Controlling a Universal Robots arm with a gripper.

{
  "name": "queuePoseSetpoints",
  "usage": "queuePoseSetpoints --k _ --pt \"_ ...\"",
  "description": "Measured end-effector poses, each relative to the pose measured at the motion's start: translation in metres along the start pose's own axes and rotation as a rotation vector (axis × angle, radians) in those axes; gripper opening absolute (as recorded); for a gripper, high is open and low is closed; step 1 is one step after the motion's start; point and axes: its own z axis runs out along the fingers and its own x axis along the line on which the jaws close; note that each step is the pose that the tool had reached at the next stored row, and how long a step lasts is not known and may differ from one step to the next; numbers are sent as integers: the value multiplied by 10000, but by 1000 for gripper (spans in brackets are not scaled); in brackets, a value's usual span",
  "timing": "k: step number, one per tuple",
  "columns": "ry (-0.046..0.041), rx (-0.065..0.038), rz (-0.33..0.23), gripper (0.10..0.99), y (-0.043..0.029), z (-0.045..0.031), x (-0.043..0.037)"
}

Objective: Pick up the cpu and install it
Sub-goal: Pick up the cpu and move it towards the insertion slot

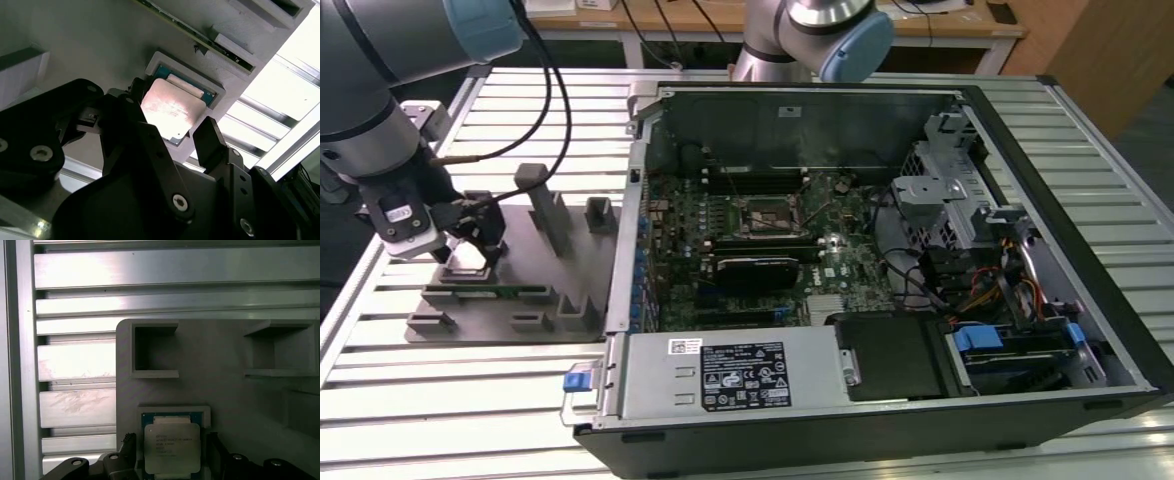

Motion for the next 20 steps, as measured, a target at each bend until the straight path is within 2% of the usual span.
queuePoseSetpoints --k 4,5,6,7,15,20 --pt "0 0 0 651 0 0 1" --pt "0 1 0 584 0 0 0" --pt "1 1 0 584 0 -1 1" --pt "2 1 0 541 0 -1 1" --pt "-1 -1 0 541 1 -2 1" --pt "0 0 0 541 3 -58 0"
